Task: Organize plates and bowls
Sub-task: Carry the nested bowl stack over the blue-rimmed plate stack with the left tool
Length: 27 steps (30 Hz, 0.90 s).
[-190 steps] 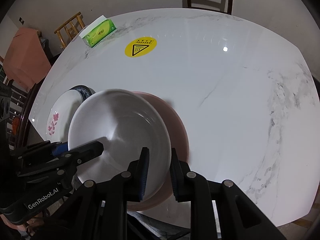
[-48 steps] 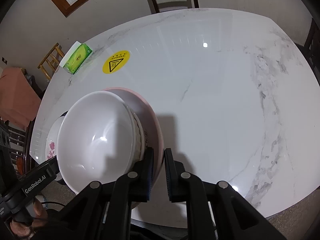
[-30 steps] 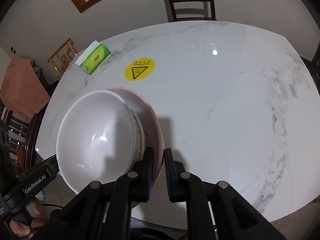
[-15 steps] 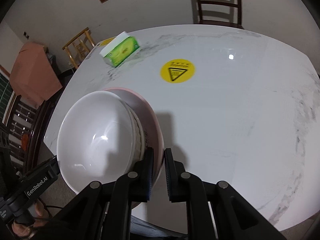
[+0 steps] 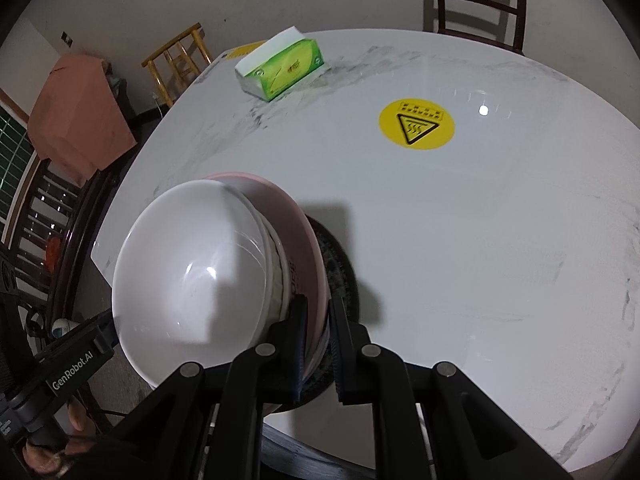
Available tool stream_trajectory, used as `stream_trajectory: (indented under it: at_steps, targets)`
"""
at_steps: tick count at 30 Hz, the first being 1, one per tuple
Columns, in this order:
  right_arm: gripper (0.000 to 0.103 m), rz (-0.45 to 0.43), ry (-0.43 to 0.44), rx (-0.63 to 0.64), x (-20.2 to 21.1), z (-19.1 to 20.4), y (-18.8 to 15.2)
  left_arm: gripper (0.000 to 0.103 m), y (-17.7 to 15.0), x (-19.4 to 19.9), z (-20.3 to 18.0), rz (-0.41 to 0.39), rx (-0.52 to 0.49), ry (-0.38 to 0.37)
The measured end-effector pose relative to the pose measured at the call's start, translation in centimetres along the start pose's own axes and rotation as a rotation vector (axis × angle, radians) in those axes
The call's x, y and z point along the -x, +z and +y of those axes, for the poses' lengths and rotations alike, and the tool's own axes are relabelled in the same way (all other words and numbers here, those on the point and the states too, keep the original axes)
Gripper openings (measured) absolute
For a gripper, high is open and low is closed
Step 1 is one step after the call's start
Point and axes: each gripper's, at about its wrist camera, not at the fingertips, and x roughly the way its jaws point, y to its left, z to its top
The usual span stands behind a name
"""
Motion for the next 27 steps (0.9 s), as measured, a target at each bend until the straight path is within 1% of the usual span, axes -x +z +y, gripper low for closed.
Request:
stream_trajectory:
  at_steps: [5, 13, 27]
  targets:
    - [0.012, 0.017, -0.002, 0.008, -1.1, 0.8, 0.0, 0.005, 0.0, -0.7, 1.3, 0.008, 0.02, 0.001]
    - [0.011, 0.029, -0.007, 0.008, -2.1, 1.4, 0.1, 0.005, 0.3, -1.4, 2.4, 0.014, 0.034, 0.001]
    - [0.014, 0.012, 0.01, 0.0, -2.2, 1.3, 0.2, 0.006, 0.4, -1.6, 2.2, -0.02, 0.002, 0.021]
